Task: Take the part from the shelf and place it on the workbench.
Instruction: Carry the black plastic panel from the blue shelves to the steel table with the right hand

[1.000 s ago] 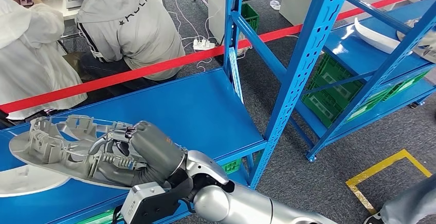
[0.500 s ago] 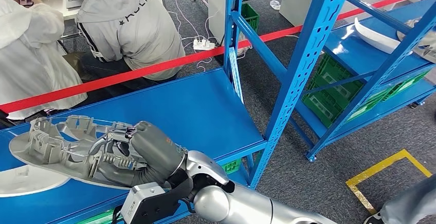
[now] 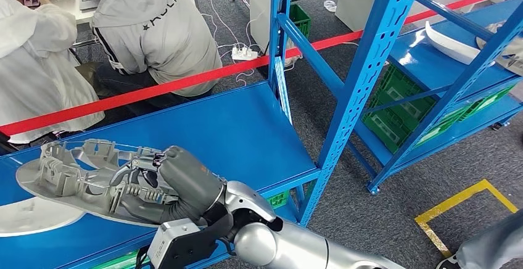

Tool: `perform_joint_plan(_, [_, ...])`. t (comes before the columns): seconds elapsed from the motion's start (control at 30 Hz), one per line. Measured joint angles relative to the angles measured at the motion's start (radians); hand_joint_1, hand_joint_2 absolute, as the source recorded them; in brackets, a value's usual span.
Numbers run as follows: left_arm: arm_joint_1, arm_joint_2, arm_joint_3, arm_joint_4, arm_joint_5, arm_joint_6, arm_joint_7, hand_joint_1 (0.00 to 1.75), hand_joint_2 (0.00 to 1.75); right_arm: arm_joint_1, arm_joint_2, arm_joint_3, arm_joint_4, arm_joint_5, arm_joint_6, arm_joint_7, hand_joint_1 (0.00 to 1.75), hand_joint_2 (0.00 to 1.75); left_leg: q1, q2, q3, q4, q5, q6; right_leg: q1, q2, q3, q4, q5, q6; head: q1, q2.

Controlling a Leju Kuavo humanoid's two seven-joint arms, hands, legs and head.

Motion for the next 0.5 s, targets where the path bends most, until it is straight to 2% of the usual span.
perform_joint_plan(0.4, [0.000, -0.004, 0.001, 0.000, 0.006, 0.002, 0.007, 0.00, 1.75, 0.006, -0.001, -0.004, 0.000, 0.039, -0.038, 0.001, 1.75, 1.75, 0.000, 0.000, 0.000, 0.000, 0.000, 0.000, 0.000, 0.000, 0.000, 0.000, 0.000, 0.000, 0.000, 0.000])
perform_joint_plan(0.5, [0.000, -0.003, 0.002, 0.000, 0.006, -0.002, 0.012, 0.00, 1.75, 0.006, 0.000, -0.004, 0.000, 0.043, -0.039, 0.003, 1.75, 1.75, -0.004, 0.000, -0.001, 0.001, -0.002, 0.008, -0.003, 0.000, 0.002, -0.005, 0.004, 0.007, 0.000, 0.000])
